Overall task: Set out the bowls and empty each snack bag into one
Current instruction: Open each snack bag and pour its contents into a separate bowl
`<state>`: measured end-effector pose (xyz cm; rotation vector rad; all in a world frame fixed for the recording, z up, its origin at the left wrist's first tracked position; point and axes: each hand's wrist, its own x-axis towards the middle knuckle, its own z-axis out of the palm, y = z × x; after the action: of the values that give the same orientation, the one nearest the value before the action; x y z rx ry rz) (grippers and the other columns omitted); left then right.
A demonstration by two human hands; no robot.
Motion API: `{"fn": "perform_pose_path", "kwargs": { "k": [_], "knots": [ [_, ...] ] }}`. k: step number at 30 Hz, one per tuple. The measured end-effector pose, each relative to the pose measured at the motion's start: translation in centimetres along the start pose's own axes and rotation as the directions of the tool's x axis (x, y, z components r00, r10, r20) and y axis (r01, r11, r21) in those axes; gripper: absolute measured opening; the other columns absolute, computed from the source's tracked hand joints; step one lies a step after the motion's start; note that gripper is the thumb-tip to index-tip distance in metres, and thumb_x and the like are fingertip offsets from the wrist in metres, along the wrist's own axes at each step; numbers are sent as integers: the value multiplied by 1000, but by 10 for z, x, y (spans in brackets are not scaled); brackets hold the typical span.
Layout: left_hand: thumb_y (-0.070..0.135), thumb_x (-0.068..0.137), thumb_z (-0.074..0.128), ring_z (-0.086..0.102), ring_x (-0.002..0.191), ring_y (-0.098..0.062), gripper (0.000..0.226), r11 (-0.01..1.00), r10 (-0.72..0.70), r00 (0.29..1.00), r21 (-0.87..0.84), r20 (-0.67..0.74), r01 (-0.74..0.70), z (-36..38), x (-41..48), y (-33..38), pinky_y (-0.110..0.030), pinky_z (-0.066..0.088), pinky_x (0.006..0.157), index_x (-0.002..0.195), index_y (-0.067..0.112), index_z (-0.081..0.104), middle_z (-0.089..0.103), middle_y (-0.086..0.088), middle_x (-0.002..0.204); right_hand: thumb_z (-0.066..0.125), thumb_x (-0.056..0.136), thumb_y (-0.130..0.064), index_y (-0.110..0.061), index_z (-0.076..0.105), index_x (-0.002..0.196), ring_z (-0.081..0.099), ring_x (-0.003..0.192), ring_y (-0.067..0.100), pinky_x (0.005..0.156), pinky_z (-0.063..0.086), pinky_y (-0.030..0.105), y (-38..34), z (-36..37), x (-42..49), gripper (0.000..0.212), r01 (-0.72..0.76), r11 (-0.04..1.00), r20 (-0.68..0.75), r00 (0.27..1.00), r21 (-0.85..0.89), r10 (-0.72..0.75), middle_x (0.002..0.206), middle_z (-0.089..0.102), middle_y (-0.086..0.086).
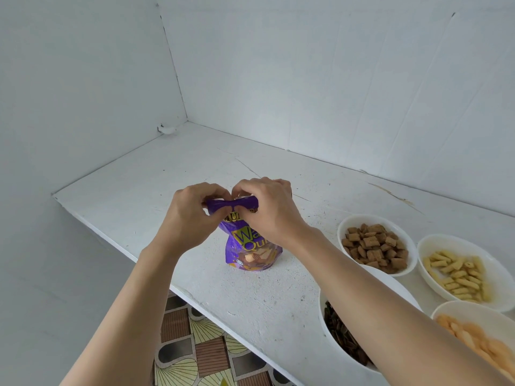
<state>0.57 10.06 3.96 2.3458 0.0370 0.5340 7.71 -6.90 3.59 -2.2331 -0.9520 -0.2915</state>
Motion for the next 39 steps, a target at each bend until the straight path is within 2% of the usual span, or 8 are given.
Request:
{"fn": "perform_pose_path", "kwargs": {
  "k": [5,10,15,20,24,30,34,39],
  "knots": [
    [6,82,81,74,83,-15,25,997,-73,997,-14,-11,73,-2,2,6,-44,62,81,85,29,74,77,7,85,72,85,-21,-31,78,97,65,90,12,97,39,47,2,2,-1,16,36,998,-79,996,50,-32,91,76,-9],
    [8,83,80,74,82,-14,15,995,-103,995,-15,-14,103,-1,3,8,-43,62,80,84,23,77,77,6,84,74,85,-20,-25,81,95,68,84,12,93,43,42,4,2,-2,13,79,993,-110,992,93,-68,91,79,-7],
    [13,90,73,73,74,-5,14,986,-164,984,-49,-74,161,2,5,14,-27,58,69,81,19,81,78,9,78,75,82,-18,-22,79,93,70,82,13,89,50,45,6,2,1,13,75,992,-102,993,104,-64,89,79,-6],
    [16,92,72,70,70,-8,15,981,-193,975,-42,-114,189,7,7,17,-12,47,57,81,18,83,77,9,76,72,87,-16,-21,74,96,67,89,14,97,42,49,7,7,1,10,39,996,-75,997,77,-33,94,76,-7],
    [16,91,73,72,73,-9,13,984,-178,978,0,-110,179,6,8,21,-19,52,61,83,18,83,78,8,77,66,91,-11,-21,71,93,63,93,17,97,36,46,6,7,2,11,36,998,-54,998,53,-33,92,73,-7],
    [12,92,73,73,74,-12,14,984,-177,974,-10,-141,177,9,6,20,-17,50,61,83,14,83,74,11,72,63,94,-14,-18,65,94,56,102,17,102,31,44,9,9,0,4,77,997,-16,997,-7,-78,101,63,-8],
    [15,93,72,71,73,-5,15,978,-210,972,-17,-107,210,9,9,18,-7,44,56,82,17,83,74,15,72,65,94,-22,-18,65,96,55,103,17,103,31,44,11,7,-1,4,95,995,8,995,-41,-95,102,62,-9],
    [17,92,72,70,68,-8,20,970,-233,969,-49,86,238,-5,15,16,-19,50,62,75,21,80,76,7,69,73,88,-38,-24,67,94,52,104,12,101,27,40,18,-5,2,16,38,995,-16,999,-90,-40,101,62,-15]
  ]
}}
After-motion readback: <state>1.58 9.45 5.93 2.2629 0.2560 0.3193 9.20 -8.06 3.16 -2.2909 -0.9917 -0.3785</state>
